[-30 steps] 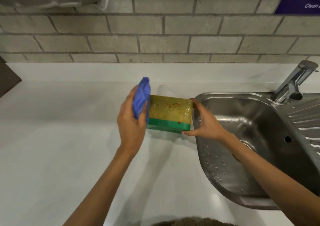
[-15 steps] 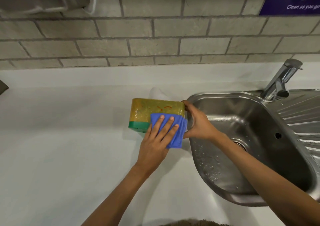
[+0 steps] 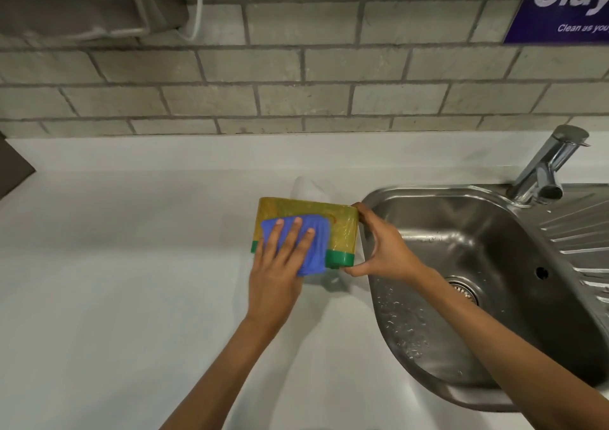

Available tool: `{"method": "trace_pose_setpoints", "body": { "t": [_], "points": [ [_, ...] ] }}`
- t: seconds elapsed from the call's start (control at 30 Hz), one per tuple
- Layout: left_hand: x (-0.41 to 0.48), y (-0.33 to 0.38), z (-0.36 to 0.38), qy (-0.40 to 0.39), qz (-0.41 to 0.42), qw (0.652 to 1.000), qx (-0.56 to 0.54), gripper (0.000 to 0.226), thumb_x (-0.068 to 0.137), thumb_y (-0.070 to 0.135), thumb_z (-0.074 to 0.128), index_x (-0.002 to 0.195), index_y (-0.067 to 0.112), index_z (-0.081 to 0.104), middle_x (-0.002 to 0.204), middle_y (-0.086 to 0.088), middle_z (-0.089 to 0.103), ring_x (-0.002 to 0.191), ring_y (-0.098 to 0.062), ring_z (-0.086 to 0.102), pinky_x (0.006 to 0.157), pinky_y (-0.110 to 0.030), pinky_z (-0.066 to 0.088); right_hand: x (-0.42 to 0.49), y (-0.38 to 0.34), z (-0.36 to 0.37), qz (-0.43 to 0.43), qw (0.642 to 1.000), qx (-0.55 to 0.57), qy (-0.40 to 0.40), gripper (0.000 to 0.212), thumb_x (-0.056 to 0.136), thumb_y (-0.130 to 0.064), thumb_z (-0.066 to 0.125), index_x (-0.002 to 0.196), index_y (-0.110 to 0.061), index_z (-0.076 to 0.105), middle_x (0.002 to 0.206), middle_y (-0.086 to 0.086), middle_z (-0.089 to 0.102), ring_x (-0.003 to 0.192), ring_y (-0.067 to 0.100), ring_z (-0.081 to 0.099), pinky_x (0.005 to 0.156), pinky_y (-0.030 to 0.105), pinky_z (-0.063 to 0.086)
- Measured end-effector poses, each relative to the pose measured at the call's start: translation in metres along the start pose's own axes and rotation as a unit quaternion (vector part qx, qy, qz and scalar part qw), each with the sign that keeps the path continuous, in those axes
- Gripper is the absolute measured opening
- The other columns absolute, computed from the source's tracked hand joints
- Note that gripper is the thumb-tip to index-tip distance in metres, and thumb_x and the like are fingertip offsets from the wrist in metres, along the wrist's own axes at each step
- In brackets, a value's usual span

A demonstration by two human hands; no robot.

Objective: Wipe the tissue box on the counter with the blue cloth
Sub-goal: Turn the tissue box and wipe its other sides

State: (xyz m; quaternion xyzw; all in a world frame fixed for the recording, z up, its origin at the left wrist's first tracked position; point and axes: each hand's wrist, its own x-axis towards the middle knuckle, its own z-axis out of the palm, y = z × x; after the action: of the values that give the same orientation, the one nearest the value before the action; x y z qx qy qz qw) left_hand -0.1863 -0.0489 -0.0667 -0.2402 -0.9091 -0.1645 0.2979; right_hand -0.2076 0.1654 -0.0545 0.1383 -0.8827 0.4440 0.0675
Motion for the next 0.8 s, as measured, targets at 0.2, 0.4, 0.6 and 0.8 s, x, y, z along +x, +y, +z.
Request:
{"method": "trace_pose_setpoints", "body": {
  "t": [0.2,0.4,0.6,0.8],
  "points": [
    [0.033,0.009,-0.006,-0.031,-0.135,0.984,-0.109,0.057,0.082,0.018,0.058,0.137,0.006,0.047,0.147,-0.020,0.041,0.138,-0.044,0.029,0.110,-0.060,0.030,0.001,0.001,0.006,0.004,1.000,0.001,0.003,0.089,0.049,-0.033,0.088,0.125,-0.021,0.043,0.110,-0.010,0.060,0.105,0.009,0.059,0.091,0.035,0.051],
    [0.030,0.011,-0.009,-0.020,-0.238,0.957,-0.165,0.066,0.081,0.063,0.036,0.129,0.022,0.054,0.155,-0.013,0.028,0.145,-0.032,0.017,0.115,-0.056,0.015,-0.003,0.001,0.008,0.000,1.000,-0.001,0.005,0.086,0.049,-0.033,0.087,0.122,-0.026,0.043,0.110,-0.011,0.060,0.104,0.010,0.060,0.089,0.036,0.052],
    [0.041,0.041,0.004,-0.058,-0.163,0.984,-0.039,0.057,0.089,0.046,0.049,0.140,0.020,0.045,0.148,-0.017,0.041,0.136,-0.046,0.033,0.110,-0.058,0.030,-0.002,-0.002,0.011,-0.011,1.000,0.001,0.013,0.084,0.049,-0.027,0.085,0.123,-0.021,0.044,0.108,-0.007,0.059,0.099,0.015,0.060,0.086,0.038,0.052],
    [0.005,0.010,0.001,-0.010,-0.060,0.998,-0.011,0.047,0.086,0.033,0.049,0.127,0.014,0.061,0.134,-0.019,0.056,0.123,-0.050,0.047,0.100,-0.061,0.042,-0.004,0.000,0.009,-0.004,1.000,0.000,0.008,0.088,0.048,-0.032,0.087,0.124,-0.024,0.043,0.111,-0.009,0.059,0.103,0.011,0.059,0.089,0.036,0.052]
  ]
}}
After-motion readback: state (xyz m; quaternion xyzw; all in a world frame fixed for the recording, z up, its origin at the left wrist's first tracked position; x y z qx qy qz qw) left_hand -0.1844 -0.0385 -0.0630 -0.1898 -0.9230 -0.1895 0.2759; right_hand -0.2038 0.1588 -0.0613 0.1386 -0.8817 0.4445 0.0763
